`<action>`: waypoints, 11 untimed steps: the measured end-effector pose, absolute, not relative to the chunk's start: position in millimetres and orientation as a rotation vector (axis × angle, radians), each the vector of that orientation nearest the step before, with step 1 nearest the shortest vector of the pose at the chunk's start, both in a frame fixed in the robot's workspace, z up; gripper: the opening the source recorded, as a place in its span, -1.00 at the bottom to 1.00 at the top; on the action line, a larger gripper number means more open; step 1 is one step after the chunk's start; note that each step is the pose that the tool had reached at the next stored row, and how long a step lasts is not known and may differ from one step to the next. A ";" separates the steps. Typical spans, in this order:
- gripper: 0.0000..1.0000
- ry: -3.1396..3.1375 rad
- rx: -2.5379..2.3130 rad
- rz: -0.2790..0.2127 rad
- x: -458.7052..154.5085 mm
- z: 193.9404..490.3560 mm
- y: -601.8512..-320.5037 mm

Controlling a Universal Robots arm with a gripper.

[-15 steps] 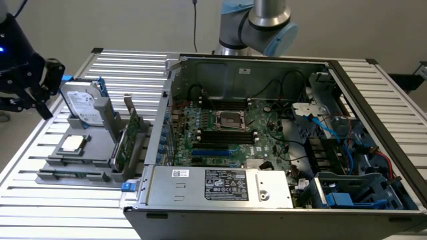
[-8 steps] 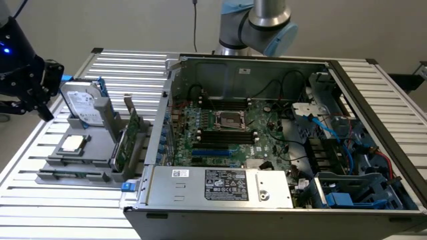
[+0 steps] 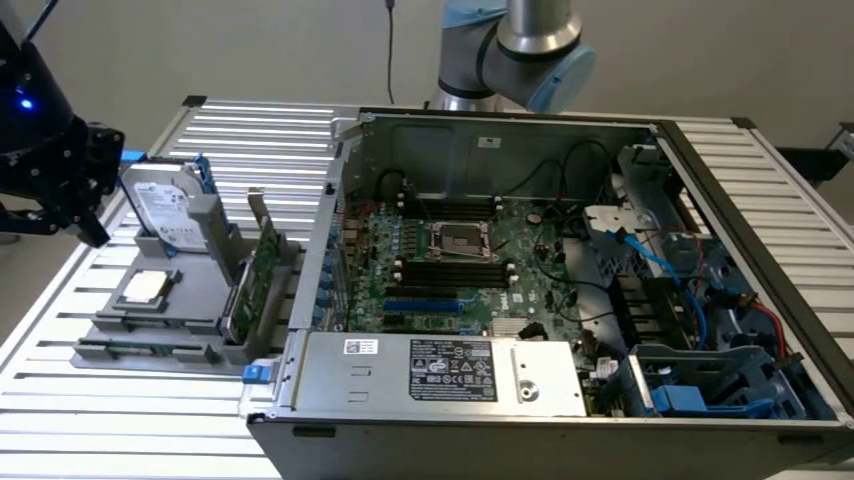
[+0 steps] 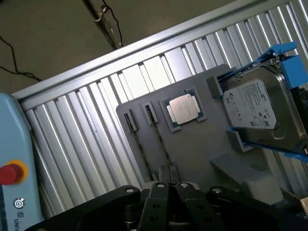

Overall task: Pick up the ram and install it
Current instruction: 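Pick up the ram and move it above insertion slot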

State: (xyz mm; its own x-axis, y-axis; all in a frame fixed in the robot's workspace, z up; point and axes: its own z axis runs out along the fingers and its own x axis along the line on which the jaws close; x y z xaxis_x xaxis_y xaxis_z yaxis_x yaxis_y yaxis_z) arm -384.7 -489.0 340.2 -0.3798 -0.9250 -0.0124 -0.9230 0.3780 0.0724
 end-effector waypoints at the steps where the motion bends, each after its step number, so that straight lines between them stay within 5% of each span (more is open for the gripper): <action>1: -0.79 -2.567 1.756 -0.103 -384.8 339.6 -489.0; 11: -0.79 -2.403 1.988 -0.083 -384.8 334.2 -489.0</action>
